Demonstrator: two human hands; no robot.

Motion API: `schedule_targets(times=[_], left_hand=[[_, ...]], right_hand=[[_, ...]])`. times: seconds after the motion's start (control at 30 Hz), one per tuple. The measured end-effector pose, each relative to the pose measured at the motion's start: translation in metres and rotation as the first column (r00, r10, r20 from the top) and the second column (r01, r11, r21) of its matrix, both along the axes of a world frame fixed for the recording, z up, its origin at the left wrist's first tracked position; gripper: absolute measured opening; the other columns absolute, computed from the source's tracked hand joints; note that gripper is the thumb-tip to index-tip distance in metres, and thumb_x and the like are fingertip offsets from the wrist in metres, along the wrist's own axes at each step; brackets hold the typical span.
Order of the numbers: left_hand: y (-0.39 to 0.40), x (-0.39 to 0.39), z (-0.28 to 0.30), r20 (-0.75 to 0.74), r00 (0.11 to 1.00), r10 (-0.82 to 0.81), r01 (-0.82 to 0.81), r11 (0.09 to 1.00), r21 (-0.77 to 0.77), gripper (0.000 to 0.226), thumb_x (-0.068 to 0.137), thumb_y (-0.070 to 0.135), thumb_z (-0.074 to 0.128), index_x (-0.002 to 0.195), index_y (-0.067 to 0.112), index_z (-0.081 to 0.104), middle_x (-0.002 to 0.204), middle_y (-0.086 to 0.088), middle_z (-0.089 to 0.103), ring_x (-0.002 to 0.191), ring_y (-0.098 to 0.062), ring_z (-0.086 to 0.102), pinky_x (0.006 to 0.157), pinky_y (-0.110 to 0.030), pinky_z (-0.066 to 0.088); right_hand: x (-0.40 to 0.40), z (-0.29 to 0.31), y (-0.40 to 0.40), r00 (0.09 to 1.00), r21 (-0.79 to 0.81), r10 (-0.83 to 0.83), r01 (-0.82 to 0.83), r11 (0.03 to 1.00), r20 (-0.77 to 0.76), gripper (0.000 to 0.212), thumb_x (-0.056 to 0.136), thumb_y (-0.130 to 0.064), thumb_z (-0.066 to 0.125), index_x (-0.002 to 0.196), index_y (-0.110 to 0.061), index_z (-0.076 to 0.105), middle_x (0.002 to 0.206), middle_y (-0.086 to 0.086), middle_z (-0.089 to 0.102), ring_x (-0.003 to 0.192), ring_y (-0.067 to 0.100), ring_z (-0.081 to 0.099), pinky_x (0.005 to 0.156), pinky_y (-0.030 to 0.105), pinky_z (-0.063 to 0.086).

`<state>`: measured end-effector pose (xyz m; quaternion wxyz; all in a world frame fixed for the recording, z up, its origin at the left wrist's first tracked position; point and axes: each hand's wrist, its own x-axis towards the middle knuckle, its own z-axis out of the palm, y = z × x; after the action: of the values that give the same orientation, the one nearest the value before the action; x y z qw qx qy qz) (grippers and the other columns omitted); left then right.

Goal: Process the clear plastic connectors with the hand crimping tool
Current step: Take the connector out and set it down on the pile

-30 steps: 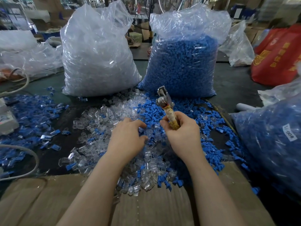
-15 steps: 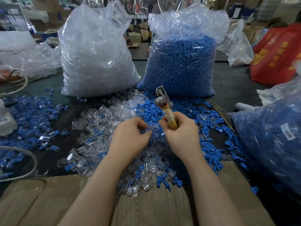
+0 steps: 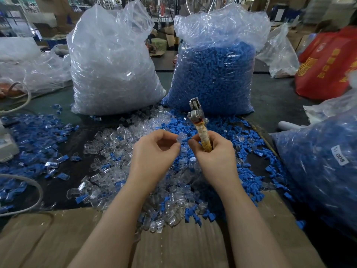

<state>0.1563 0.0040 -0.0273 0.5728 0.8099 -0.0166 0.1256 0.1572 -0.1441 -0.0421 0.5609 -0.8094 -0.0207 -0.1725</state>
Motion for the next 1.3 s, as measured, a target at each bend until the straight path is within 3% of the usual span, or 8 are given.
schedule_targets(times=[0.1, 0.23, 0.57, 0.67, 0.77, 0.97, 1.1, 1.3], left_hand=[[0.002, 0.000, 0.003, -0.081, 0.994, -0.075, 0.060, 0.982, -0.178, 0.012, 0.083, 0.007, 0.075, 0.090, 0.015, 0.070, 0.082, -0.002, 0.076, 0.082, -0.017, 0.073, 0.073, -0.028, 0.061], [0.005, -0.002, 0.008, -0.111, 0.975, -0.193, 0.143, 0.925, -0.352, 0.011, 0.084, 0.000, 0.072, 0.091, 0.005, 0.066, 0.082, -0.010, 0.075, 0.082, -0.019, 0.075, 0.069, -0.021, 0.057], [0.002, -0.003, 0.009, -0.088, 0.974, -0.207, 0.161, 0.917, -0.365, 0.015, 0.084, -0.007, 0.069, 0.091, 0.005, 0.067, 0.077, -0.003, 0.074, 0.073, -0.011, 0.072, 0.066, -0.019, 0.057], [0.006, 0.000, 0.008, -0.097, 0.984, -0.151, 0.124, 0.963, -0.241, 0.012, 0.086, -0.003, 0.070, 0.092, 0.008, 0.069, 0.080, -0.001, 0.075, 0.073, -0.009, 0.072, 0.065, -0.016, 0.055], [0.013, 0.001, 0.006, -0.154, 0.984, -0.089, 0.098, 0.994, 0.054, 0.011, 0.082, 0.012, 0.078, 0.085, 0.019, 0.070, 0.078, 0.003, 0.072, 0.069, -0.007, 0.065, 0.063, -0.017, 0.052], [0.011, -0.002, 0.010, -0.274, 0.958, -0.088, 0.247, 0.742, 0.623, 0.013, 0.081, 0.037, 0.076, 0.093, 0.032, 0.073, 0.079, 0.015, 0.062, 0.072, -0.002, 0.058, 0.066, -0.023, 0.048], [0.007, -0.002, 0.011, -0.293, 0.942, -0.167, 0.330, 0.629, 0.704, 0.025, 0.086, 0.037, 0.070, 0.110, 0.031, 0.073, 0.078, 0.021, 0.052, 0.081, -0.006, 0.057, 0.075, -0.022, 0.044], [0.008, -0.001, 0.004, -0.232, 0.964, -0.132, 0.254, 0.724, 0.641, 0.011, 0.087, 0.037, 0.071, 0.095, 0.030, 0.070, 0.086, 0.017, 0.065, 0.081, -0.002, 0.061, 0.076, -0.024, 0.053]], right_hand=[[0.000, -0.001, 0.000, 1.000, -0.009, -0.004, 0.004, 1.000, -0.001, 0.015, 0.088, -0.027, 0.071, 0.078, -0.021, 0.062, 0.056, -0.017, 0.054, 0.049, 0.002, 0.043, 0.046, 0.014, 0.034], [0.000, -0.002, 0.001, 1.000, 0.001, -0.002, 0.002, 1.000, 0.005, 0.016, 0.088, -0.027, 0.071, 0.076, -0.022, 0.061, 0.056, -0.016, 0.054, 0.048, 0.003, 0.043, 0.046, 0.013, 0.034], [-0.001, -0.001, 0.002, 1.000, -0.025, 0.021, -0.021, 0.999, -0.012, 0.016, 0.089, -0.028, 0.070, 0.076, -0.025, 0.062, 0.057, -0.015, 0.056, 0.049, 0.003, 0.045, 0.049, 0.020, 0.037], [-0.001, 0.000, 0.001, 1.000, -0.031, 0.006, -0.006, 1.000, -0.009, 0.016, 0.089, -0.028, 0.070, 0.077, -0.024, 0.062, 0.056, -0.017, 0.056, 0.049, 0.003, 0.045, 0.047, 0.015, 0.034], [-0.002, 0.000, 0.000, 1.000, -0.012, -0.008, 0.008, 1.000, -0.009, 0.015, 0.089, -0.028, 0.070, 0.077, -0.023, 0.062, 0.056, -0.018, 0.056, 0.048, 0.001, 0.045, 0.047, 0.014, 0.035], [-0.002, -0.001, 0.000, 1.000, -0.039, -0.014, 0.014, 0.999, -0.019, 0.016, 0.089, -0.030, 0.069, 0.078, -0.021, 0.062, 0.053, -0.017, 0.052, 0.046, 0.004, 0.043, 0.045, 0.015, 0.033], [-0.002, -0.001, 0.000, 1.000, -0.052, -0.019, 0.018, 0.998, -0.020, 0.017, 0.089, -0.030, 0.070, 0.077, -0.021, 0.061, 0.054, -0.017, 0.053, 0.047, 0.004, 0.044, 0.046, 0.015, 0.033], [-0.002, -0.001, -0.001, 1.000, -0.042, -0.015, 0.014, 0.999, -0.022, 0.017, 0.089, -0.031, 0.069, 0.077, -0.023, 0.061, 0.054, -0.018, 0.053, 0.048, 0.004, 0.043, 0.048, 0.016, 0.031]])
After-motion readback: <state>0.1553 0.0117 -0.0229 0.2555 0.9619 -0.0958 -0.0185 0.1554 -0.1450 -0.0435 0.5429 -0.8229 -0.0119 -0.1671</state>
